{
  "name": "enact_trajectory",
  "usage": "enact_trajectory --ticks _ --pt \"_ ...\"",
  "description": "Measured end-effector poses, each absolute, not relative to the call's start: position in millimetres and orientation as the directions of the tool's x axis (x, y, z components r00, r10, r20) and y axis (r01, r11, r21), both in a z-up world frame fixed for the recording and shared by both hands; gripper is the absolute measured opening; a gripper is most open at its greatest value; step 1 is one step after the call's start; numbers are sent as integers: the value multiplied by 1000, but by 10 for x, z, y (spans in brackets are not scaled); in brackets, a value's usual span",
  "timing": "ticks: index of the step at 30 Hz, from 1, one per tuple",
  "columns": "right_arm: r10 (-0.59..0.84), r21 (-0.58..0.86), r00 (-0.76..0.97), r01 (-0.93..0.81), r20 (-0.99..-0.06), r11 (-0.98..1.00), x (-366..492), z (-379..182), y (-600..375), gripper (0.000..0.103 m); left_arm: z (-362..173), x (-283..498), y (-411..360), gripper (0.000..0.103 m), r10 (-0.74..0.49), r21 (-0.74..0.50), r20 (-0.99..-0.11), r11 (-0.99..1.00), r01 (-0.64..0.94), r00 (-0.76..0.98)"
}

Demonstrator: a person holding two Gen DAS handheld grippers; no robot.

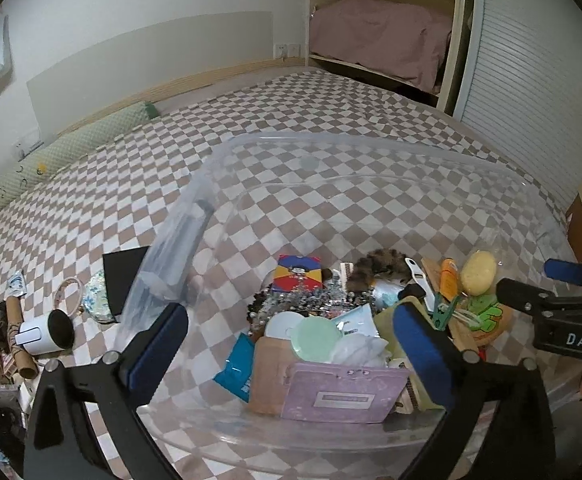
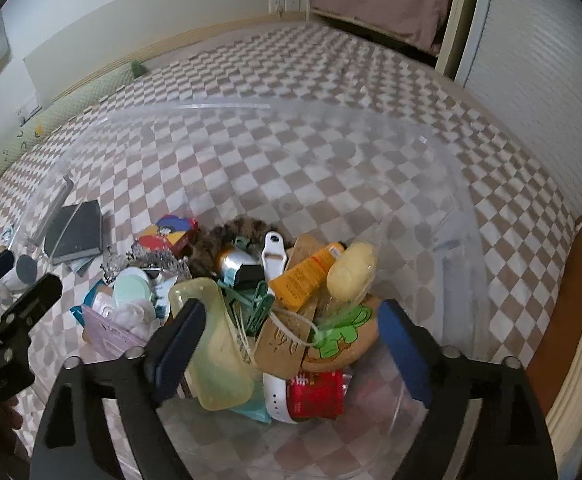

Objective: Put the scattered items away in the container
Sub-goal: 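Lift both open tools out of the container and back toward the pile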

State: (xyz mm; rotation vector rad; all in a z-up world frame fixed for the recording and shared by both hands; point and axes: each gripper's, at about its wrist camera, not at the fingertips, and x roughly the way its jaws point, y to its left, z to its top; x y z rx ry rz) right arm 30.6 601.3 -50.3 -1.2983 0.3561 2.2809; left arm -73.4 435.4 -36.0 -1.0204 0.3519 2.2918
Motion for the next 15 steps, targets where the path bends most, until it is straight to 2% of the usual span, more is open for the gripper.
enact_trajectory --ticks 13,15 --pt "323 -42 -456 -525 -829 -850 294 -398 5874 93 -206 -758 4065 103 421 -25 -723 -808 -588 -547" --pt "333 -42 -472 -525 -816 -850 285 -361 5836 98 -156 -760 4007 103 421 -27 -714 -814 -580 -559"
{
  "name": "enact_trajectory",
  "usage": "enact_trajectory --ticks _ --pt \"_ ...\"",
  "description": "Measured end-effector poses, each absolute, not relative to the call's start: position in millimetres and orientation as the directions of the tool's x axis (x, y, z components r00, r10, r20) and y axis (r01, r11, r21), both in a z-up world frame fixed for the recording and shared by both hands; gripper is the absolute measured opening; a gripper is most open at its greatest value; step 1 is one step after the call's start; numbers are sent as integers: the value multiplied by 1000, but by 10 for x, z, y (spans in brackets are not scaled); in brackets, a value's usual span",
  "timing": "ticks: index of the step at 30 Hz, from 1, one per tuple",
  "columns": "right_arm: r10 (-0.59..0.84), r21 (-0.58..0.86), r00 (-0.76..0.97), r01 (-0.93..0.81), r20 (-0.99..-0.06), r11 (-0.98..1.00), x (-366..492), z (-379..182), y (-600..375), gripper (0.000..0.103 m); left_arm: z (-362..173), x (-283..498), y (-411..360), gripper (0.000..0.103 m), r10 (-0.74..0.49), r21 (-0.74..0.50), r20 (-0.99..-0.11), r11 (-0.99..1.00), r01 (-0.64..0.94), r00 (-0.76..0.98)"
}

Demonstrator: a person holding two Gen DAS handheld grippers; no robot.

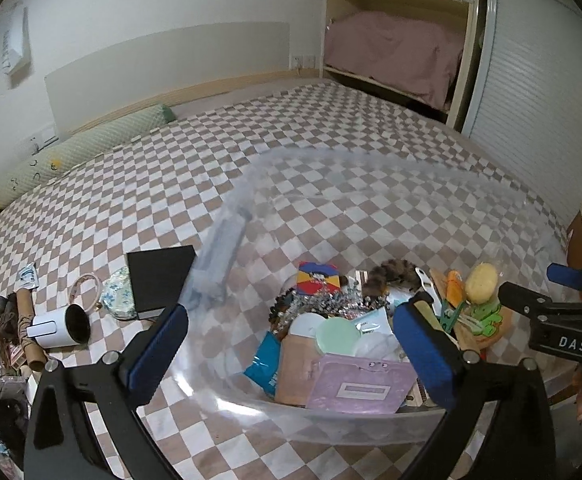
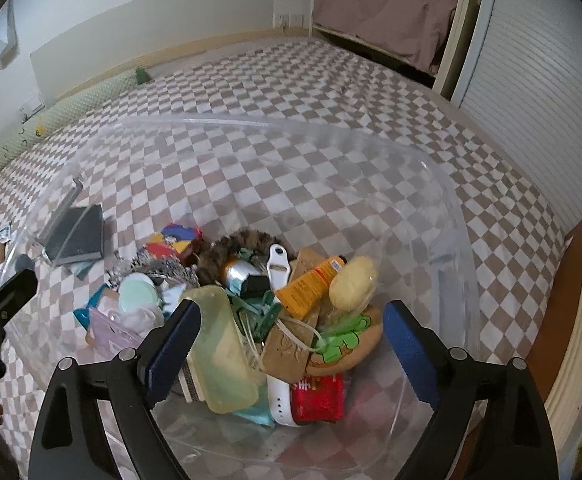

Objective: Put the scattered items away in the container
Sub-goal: 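Lift both open tools out of the container and back toward the pile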

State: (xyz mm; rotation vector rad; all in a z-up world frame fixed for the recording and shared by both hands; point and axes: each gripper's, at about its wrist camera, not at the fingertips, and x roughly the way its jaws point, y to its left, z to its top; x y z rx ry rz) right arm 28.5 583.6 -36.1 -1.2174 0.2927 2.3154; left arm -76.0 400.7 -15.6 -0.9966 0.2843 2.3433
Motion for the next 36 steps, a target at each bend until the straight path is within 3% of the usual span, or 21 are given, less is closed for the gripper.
enact_trajectory --ticks 2,17,24,36 --pt "339 -35 -494 -525 -801 -850 278 -313 5794 103 -99 -764 3920 103 421 -26 -703 -820 -571 -572" --pt "327 -7 -625 -458 -709 -889 68 -28 5194 103 164 -826 3003 103 351 25 -609 -887 -460 -711" --pt "268 31 -689 -388 -674 -921 -107 59 4798 103 234 -903 2330 103 257 44 -606 -934 -354 -753" --pt "177 -43 -725 -200 -665 -979 -477 68 3853 103 54 -908 1311 103 107 69 -614 -980 -188 -782"
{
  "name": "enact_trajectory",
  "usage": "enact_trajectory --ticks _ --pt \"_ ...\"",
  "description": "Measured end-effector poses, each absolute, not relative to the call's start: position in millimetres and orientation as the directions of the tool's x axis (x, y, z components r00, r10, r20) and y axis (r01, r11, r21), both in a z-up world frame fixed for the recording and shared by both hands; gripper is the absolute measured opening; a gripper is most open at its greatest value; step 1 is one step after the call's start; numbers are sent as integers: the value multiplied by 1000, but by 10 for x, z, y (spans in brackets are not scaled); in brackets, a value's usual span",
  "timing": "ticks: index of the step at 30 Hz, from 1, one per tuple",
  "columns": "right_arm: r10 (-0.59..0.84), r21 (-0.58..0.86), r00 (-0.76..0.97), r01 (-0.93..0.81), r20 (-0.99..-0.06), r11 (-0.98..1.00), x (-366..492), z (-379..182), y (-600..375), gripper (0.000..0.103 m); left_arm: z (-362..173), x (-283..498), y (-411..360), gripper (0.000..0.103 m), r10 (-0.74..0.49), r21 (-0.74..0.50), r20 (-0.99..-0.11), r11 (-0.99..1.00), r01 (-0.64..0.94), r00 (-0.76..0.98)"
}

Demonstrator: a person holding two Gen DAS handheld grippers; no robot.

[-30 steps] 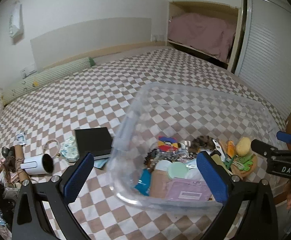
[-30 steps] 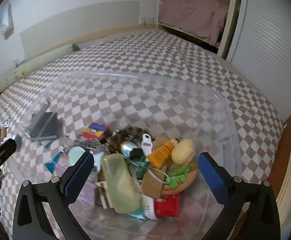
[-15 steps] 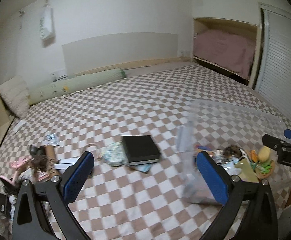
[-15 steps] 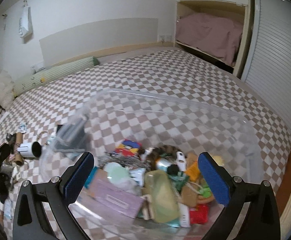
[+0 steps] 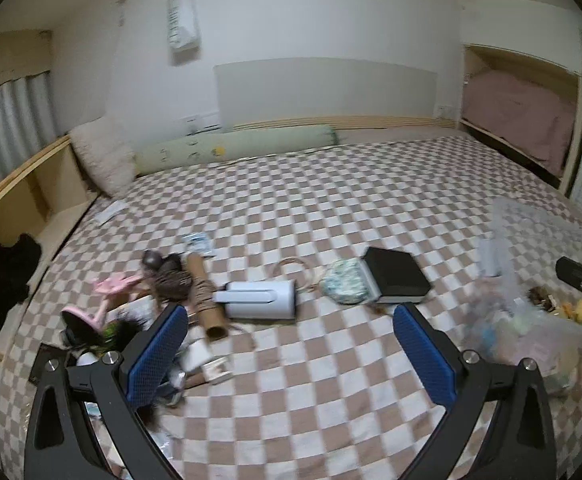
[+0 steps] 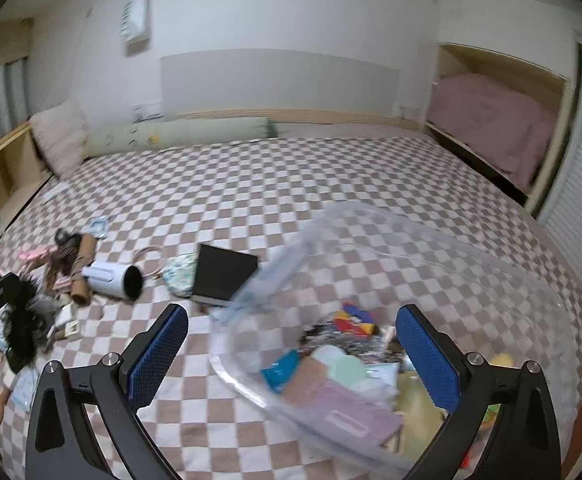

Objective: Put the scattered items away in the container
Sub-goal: 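Lift both open tools out of the container and back toward the pile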

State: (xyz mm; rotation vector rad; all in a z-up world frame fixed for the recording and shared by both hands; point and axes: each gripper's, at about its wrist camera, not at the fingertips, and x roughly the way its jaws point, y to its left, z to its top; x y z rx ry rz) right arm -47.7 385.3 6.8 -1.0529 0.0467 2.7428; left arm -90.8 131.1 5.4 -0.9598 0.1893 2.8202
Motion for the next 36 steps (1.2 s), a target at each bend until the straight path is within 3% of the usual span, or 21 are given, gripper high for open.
enact_trajectory --ticks 20,36 --pt "-65 34 -729 57 -681 -998 -827 -69 2475 103 -134 -598 -20 103 -94 139 -637 -990 6 -765" --pt "-151 29 -566 219 -811 -975 -1051 -575 1351 103 -455 -424 -812 103 -190 191 -694 -979 77 -694"
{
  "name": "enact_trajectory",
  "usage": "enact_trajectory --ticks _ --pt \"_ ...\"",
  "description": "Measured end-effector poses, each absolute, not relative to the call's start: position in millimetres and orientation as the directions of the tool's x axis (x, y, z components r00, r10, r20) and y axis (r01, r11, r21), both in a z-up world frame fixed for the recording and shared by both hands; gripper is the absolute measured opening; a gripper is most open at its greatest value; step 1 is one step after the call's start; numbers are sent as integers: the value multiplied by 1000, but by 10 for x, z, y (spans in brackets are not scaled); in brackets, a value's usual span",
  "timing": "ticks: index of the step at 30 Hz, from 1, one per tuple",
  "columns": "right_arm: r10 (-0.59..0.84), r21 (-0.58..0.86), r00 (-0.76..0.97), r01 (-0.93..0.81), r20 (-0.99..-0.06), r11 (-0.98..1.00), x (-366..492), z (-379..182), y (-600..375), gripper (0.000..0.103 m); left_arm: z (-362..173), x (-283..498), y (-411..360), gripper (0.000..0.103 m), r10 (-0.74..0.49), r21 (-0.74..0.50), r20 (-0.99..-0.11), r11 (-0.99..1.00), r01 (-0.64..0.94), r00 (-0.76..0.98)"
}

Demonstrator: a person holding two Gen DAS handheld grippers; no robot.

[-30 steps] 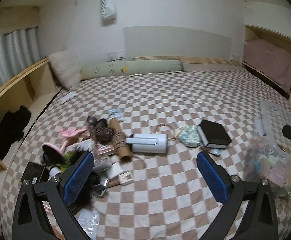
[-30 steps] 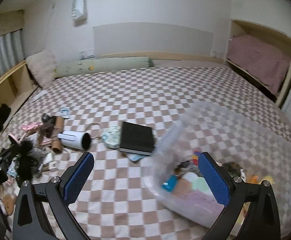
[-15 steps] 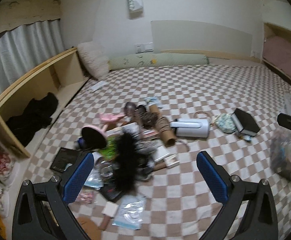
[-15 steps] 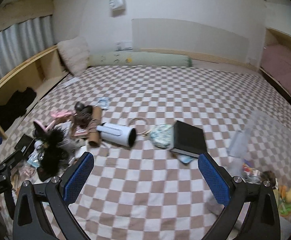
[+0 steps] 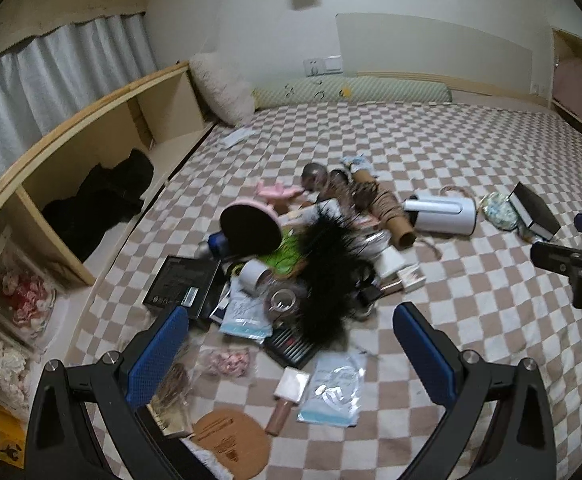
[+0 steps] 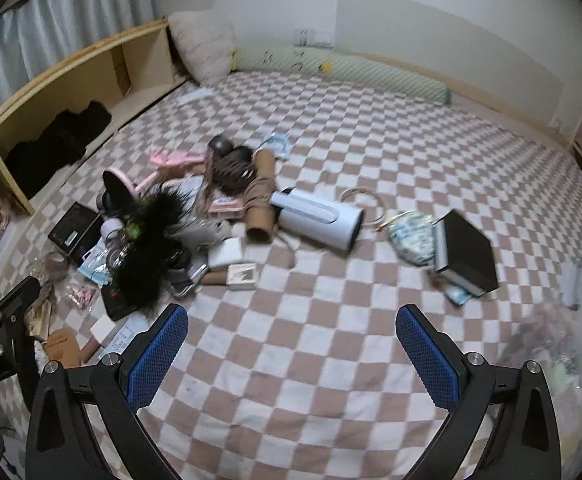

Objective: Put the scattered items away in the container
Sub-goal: 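Lift both open tools out of the container and back toward the pile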

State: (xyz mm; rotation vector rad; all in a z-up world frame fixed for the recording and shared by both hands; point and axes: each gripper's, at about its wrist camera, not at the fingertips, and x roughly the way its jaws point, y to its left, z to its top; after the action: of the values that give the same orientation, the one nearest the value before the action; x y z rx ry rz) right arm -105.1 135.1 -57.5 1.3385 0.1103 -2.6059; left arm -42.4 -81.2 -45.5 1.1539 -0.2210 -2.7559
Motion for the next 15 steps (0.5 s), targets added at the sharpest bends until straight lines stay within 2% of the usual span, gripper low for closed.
enact_trajectory --ticks 15 --pt "-214 72 -416 331 -884 -941 -1137 -1188 643 103 -947 -376 -1371 103 -196 158 -786 -981 116 -586"
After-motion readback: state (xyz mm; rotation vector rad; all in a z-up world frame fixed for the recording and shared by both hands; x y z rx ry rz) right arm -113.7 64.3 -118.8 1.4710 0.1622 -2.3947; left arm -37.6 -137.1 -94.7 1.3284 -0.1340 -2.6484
